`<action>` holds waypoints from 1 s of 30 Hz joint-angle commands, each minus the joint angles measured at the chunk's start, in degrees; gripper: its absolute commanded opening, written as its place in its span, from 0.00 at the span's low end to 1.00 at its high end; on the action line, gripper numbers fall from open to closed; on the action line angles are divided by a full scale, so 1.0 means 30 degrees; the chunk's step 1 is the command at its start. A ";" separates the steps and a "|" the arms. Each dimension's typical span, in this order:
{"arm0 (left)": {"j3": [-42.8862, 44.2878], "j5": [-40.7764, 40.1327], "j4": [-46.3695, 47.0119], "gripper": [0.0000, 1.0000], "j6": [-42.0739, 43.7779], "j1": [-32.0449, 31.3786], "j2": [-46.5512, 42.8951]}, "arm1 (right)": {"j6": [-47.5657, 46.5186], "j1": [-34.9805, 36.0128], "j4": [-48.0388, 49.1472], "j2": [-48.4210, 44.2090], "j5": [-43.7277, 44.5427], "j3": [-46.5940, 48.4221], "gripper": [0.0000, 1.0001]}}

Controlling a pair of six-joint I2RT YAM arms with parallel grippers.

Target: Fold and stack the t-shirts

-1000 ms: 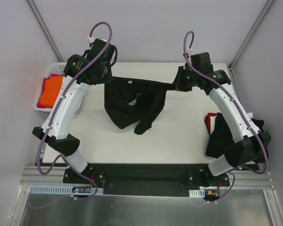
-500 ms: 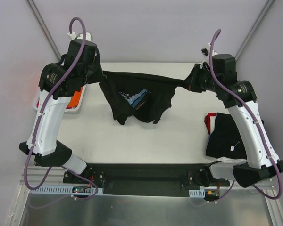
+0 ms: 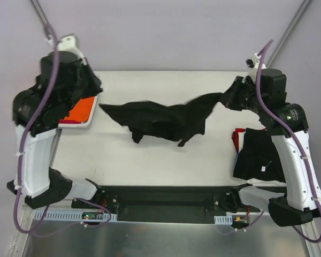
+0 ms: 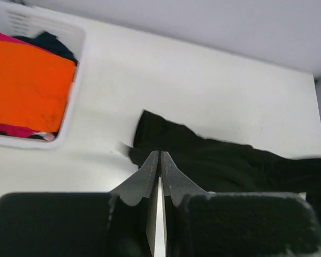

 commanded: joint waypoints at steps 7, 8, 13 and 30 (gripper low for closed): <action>-0.1755 -0.2878 0.0539 0.00 0.2009 0.0490 -0.4937 | -0.0729 -0.0798 -0.2354 -0.2814 0.4268 0.0124 0.01; -0.2227 -0.2791 0.0540 0.00 0.1893 0.0490 -0.5055 | -0.0758 -0.0827 -0.2326 -0.2757 0.4180 -0.0081 0.01; -0.5797 -0.1679 0.0627 0.00 0.0868 0.0490 -0.4647 | -0.0349 -0.0798 -0.2180 -0.1820 0.2863 -0.1601 0.01; -1.0931 0.3213 0.2853 0.99 -0.1039 0.0490 -0.1516 | -0.1724 -0.0798 -0.1798 0.0113 -0.2351 -0.3420 0.01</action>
